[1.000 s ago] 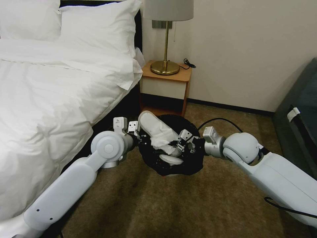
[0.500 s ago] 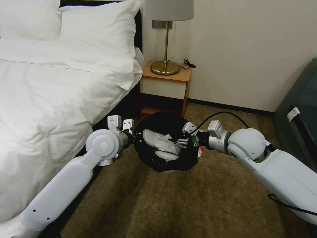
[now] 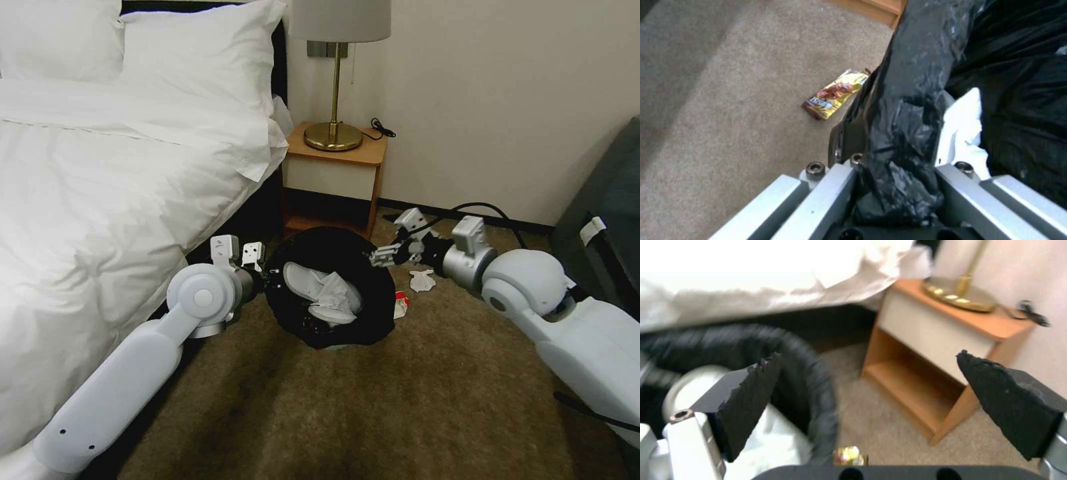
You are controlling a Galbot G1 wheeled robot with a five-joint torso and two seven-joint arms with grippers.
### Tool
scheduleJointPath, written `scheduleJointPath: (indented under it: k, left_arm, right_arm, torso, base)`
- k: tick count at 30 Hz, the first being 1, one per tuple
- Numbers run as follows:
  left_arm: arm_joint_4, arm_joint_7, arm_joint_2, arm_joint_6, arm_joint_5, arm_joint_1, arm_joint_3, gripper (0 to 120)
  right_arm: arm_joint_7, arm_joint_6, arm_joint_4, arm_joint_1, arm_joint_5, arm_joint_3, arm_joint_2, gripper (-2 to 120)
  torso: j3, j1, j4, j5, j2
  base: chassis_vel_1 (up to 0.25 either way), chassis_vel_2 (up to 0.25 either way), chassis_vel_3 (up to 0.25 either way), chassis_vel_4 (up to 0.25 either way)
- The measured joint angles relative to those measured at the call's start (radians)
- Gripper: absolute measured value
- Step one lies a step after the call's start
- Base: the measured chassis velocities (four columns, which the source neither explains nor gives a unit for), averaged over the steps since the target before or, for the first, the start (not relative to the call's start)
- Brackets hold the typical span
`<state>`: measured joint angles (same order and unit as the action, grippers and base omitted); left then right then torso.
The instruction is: Pick up the trash bin, then pick up the garbage on the floor and place it into the trash bin.
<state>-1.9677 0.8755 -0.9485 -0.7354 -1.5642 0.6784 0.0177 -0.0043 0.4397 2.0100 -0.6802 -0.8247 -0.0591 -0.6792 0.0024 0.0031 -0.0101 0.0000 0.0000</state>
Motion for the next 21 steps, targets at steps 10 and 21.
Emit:
scheduleJointPath:
  k: [10,21]
  left_arm:
    - [-0.057,0.001,0.038,0.000,0.006,0.113,0.074,0]
    - [-0.114,0.019,0.056,0.000,0.009,0.203,0.133,0]
  right_arm:
    - [0.148,-0.156,-0.089,-0.050,-0.056,-0.005,-0.095,100]
    - [0.200,-0.251,-0.118,-0.253,0.083,-0.089,-0.175,100]
  torso:
    - [0.000,0.000,0.0003,0.0000,0.000]
    - [0.000,0.000,0.0000,0.0001,0.000]
  base:
    - [0.000,0.000,0.000,0.000]
    - [0.000,0.000,0.000,0.000]
